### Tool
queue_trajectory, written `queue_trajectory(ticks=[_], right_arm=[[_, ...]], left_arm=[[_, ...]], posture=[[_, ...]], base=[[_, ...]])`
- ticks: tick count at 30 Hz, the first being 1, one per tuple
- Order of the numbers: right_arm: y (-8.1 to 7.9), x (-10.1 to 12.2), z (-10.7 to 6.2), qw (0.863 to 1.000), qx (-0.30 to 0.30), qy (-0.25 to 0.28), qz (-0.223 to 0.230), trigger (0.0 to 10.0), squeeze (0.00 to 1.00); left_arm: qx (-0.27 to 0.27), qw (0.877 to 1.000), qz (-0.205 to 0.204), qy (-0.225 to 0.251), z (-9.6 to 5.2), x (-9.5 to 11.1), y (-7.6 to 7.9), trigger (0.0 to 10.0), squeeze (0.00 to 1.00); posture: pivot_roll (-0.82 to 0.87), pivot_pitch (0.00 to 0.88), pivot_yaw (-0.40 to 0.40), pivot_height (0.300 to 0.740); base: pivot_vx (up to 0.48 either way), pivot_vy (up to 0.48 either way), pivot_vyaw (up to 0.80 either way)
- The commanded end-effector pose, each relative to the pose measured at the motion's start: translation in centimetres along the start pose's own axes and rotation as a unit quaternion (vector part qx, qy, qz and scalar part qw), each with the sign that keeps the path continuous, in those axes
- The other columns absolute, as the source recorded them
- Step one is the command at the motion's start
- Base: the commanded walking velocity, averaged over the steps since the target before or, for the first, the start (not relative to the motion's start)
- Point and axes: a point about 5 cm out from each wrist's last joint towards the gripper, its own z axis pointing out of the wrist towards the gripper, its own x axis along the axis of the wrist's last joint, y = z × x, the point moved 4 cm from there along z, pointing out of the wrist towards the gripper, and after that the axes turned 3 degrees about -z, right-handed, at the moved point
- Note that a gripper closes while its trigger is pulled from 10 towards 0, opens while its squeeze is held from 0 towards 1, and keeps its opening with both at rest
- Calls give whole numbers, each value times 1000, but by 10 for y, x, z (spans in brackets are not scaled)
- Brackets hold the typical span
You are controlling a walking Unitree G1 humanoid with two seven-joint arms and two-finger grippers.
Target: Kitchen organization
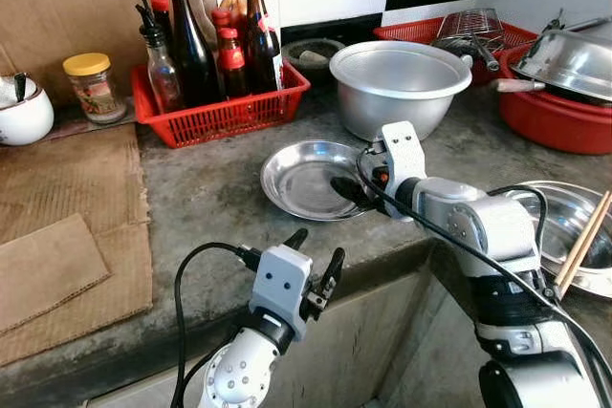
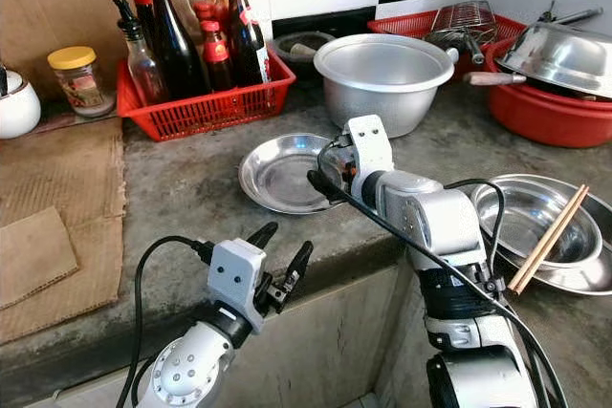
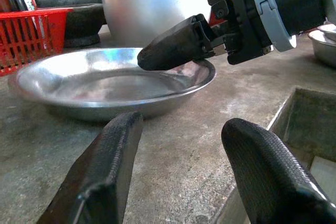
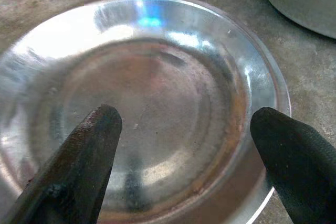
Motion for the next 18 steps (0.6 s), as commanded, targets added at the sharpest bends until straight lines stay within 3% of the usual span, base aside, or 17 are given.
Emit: queue_trajectory(ticks=[1,3,6,10,14,18], right_arm=[[5,6,0,1000,-9,9,11,10000,0],[7,11,-1,1000,-10,19,12,10000,0],[10,35,-5,997,-23,76,10,10000,0],[12,44,-7,995,-31,95,15,10000,0],[17,37,-5,996,-46,75,4,10000,0],[23,7,1,998,-63,-1,-10,10000,0]], left_arm=[[2,1000,0,10,-1,5,0,10000,0],[3,1000,0,9,-1,5,0,10000,0],[2,1000,0,8,-2,4,0,10000,0],[2,1000,-1,7,-1,4,1,10000,0],[1,1000,-2,8,0,4,1,10000,0],[2,1000,-1,8,0,5,0,10000,0]], posture=[[104,63,-37,740],[104,63,-37,740],[96,65,-34,740],[95,65,-31,740],[96,67,-34,740],[98,67,-34,740]], base=[[0,0,0],[0,0,0],[0,0,0],[0,0,0],[0,0,0],[0,0,0]])
